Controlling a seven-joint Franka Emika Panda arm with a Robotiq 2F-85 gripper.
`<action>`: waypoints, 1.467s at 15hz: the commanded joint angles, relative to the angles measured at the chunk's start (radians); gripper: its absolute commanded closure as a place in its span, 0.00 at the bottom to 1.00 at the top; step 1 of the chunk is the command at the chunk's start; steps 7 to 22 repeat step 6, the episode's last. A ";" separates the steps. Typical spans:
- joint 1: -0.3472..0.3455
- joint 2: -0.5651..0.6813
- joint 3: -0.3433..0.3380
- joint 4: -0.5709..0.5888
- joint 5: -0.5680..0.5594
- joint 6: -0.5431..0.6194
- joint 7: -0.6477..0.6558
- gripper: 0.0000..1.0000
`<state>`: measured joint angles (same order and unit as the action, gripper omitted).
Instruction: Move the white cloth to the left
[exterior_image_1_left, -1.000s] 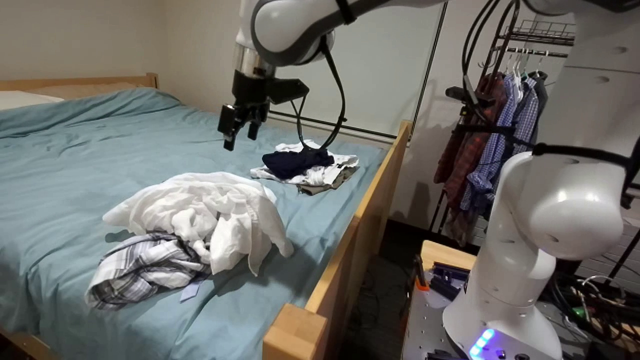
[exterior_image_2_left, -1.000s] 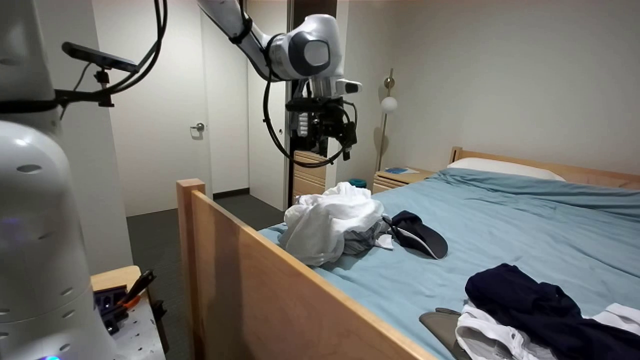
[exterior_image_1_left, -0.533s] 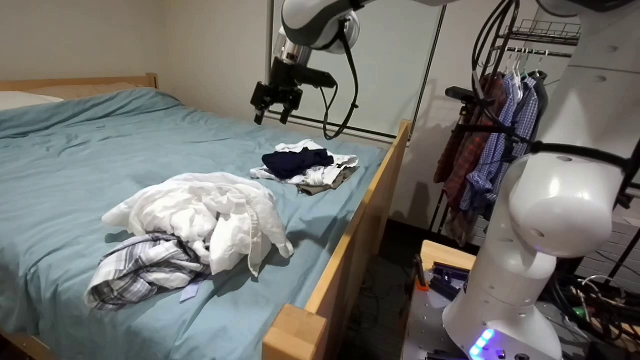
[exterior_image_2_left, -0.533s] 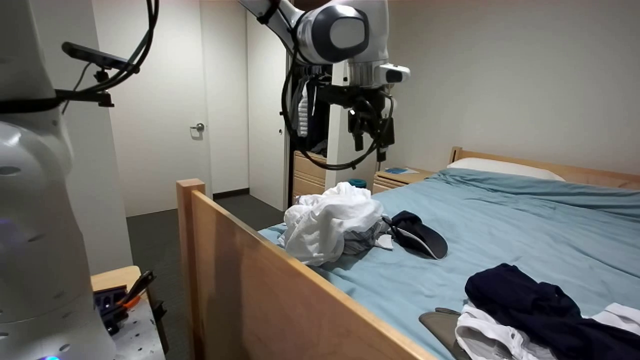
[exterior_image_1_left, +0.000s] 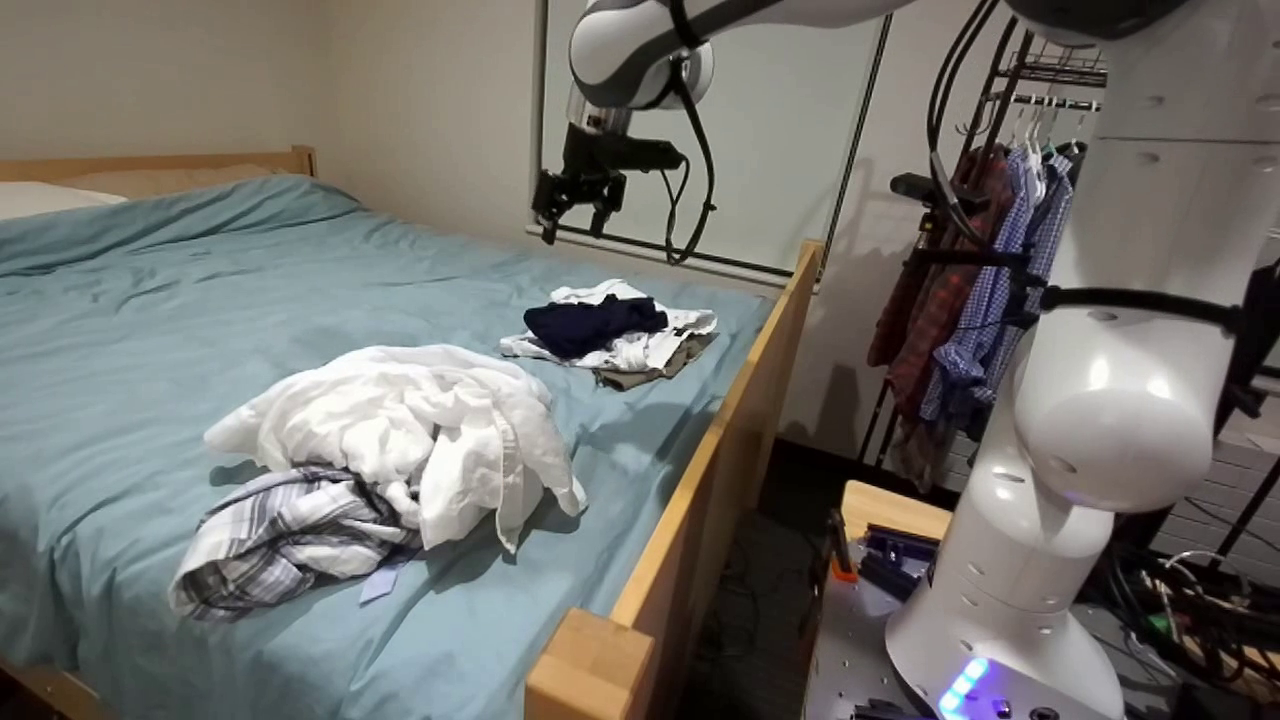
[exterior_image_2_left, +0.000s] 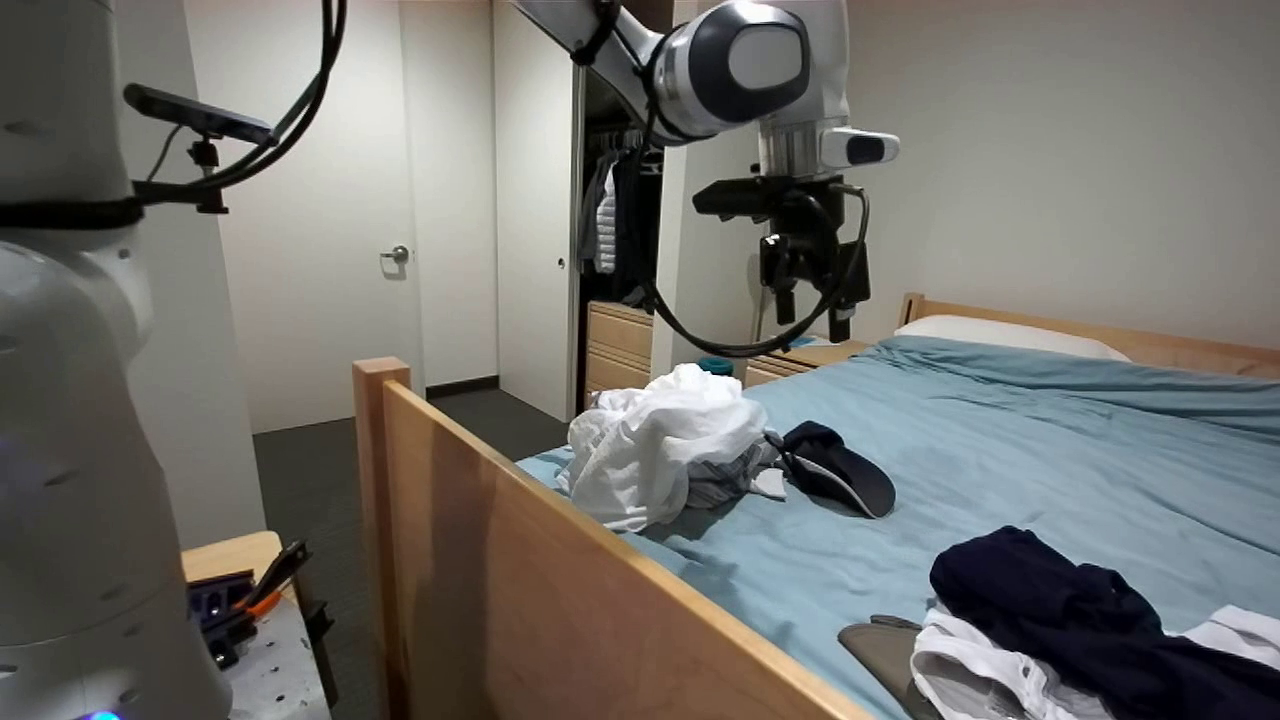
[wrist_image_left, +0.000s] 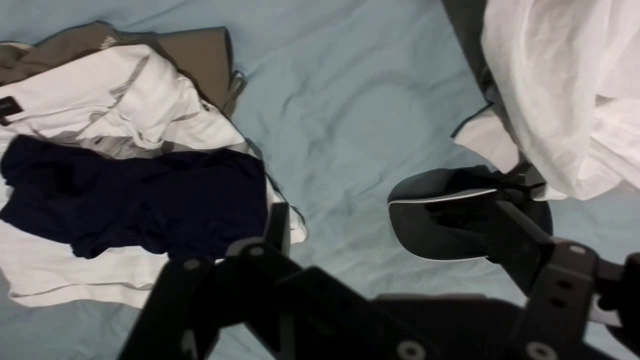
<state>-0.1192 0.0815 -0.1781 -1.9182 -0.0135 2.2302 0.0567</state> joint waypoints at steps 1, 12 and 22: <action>-0.001 0.010 0.004 0.064 -0.180 -0.111 0.010 0.00; -0.001 0.002 0.029 0.050 -0.135 -0.083 -0.095 0.00; -0.001 0.002 0.029 0.050 -0.135 -0.083 -0.095 0.00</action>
